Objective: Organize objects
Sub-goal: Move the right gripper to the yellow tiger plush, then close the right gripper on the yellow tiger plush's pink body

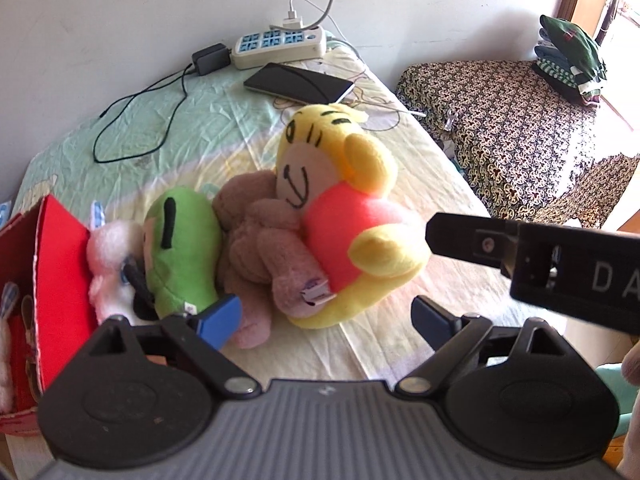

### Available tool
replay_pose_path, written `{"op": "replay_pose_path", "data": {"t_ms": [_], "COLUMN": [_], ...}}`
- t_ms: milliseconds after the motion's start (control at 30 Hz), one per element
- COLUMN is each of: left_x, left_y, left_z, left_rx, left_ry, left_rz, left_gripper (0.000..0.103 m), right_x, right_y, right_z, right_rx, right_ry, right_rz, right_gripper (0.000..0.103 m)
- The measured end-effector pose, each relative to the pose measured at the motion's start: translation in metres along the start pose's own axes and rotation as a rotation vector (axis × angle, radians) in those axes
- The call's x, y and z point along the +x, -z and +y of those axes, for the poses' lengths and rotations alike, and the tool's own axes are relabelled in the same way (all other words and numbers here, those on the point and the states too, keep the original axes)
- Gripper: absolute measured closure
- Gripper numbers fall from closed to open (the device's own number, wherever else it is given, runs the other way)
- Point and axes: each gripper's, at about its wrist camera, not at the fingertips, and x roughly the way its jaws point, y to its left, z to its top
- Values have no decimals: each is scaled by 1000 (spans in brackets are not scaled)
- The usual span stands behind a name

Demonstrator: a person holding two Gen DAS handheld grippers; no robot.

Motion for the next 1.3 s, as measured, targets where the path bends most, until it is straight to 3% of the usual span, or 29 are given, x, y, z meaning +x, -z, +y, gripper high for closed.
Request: {"op": "replay_pose_path", "data": {"t_ms": [533,900,1133,1300], "left_x": [18,33,60,68], "left_y": [-15,-27,-36,-39], "left_z": [-3,20,25,27], "left_rx": [7,-86,-92,-77], "left_ry": [-1,190,231,253], "left_rz": [9,-32,-7,-30], "left_gripper": [7,7,9,19], "right_x": [18,50,77,93], "right_y": [-18,-33,-42,-46], "right_z": [-15,-21,-24,-31], "right_rx": [43,67,68,99], "right_ry": [-36,-71,-64,-83], "right_rz": [15,60,102,139], "right_gripper": [57,50,50,50]}}
